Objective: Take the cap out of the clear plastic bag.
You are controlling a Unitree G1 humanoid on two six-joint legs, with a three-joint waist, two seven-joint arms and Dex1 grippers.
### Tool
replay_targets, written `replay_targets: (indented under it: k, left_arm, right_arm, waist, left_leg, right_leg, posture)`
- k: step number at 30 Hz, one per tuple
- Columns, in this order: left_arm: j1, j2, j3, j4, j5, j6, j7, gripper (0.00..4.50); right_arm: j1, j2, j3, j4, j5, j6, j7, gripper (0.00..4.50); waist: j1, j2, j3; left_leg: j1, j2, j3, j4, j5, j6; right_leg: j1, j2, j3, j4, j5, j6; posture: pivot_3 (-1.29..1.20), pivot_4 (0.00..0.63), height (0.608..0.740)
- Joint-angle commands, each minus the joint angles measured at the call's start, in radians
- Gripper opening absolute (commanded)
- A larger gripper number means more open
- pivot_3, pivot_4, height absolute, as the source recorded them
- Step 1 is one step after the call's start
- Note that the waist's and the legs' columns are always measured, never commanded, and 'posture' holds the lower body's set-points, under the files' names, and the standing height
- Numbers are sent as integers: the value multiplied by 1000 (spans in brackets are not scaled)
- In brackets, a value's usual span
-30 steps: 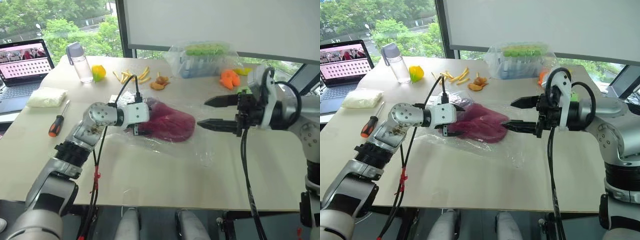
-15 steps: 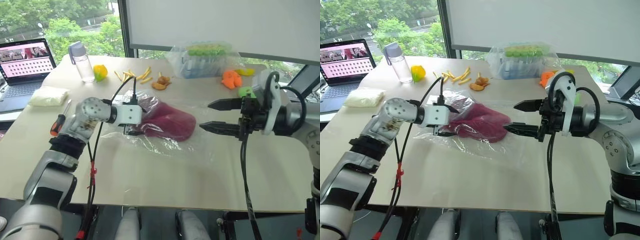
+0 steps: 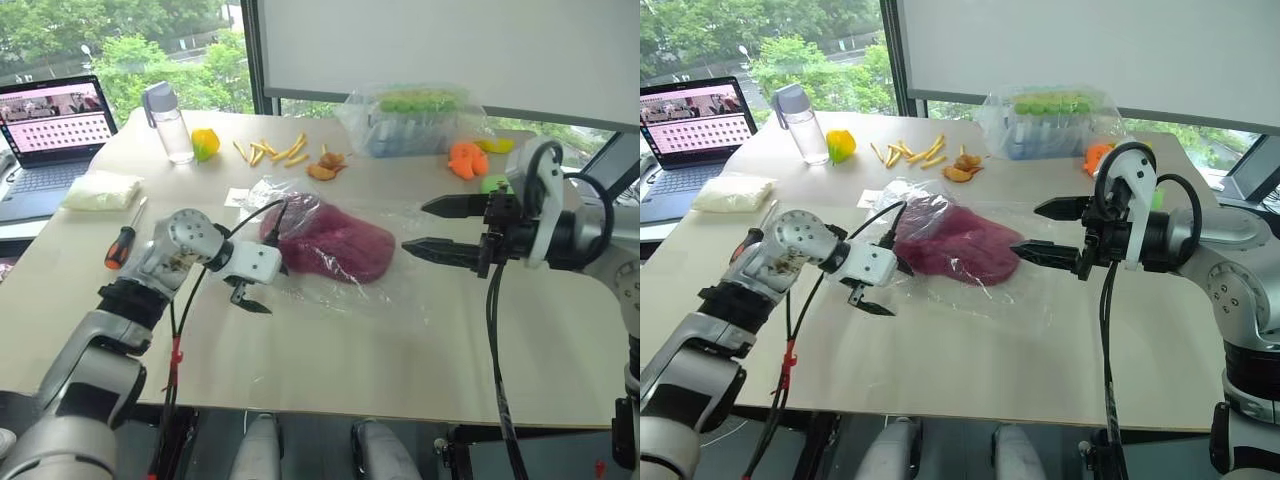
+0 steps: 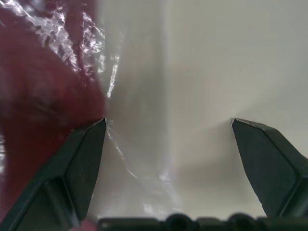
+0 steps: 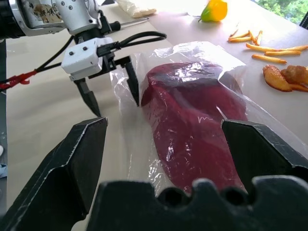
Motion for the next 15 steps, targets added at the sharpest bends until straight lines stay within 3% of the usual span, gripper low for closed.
replay_targets:
  k: [1, 6, 9, 15]
  left_arm:
    - [-95, -65, -13, 179, 122, -145, 250, 4432]
    - [-168, -164, -8, 381, 180, -213, 457, 4432]
    - [-181, -186, -25, 446, 209, -249, 482, 3730]
    - [-177, -205, -33, 517, 228, -270, 438, 1593]
  right_arm:
    - [0, -15, -29, -25, -1, -23, -17, 4500]
    - [13, -22, -35, -33, -4, -25, -34, 4500]
    - [11, -22, -32, -31, -5, -28, -41, 4500]
    - [2, -20, -25, -20, -18, -42, -54, 4500]
  waist:
    - [1, 0, 0]
    - [0, 0, 0]
    - [-2, 0, 0]
    - [-1, 0, 0]
  left_leg:
    - [0, 0, 0, 0, 0, 0]
    - [-1, 0, 0, 0, 0, 0]
    - [-1, 0, 0, 0, 0, 0]
    - [1, 0, 0, 1, 0, 0]
  right_leg:
    - [0, 0, 0, 0, 0, 0]
    - [0, 0, 0, 0, 0, 2]
    - [0, 0, 0, 0, 0, 2]
    - [2, 0, 0, 0, 0, 2]
  posture:
    - [0, 150, 740]
    - [0, 150, 740]
    - [0, 150, 740]
    - [0, 150, 740]
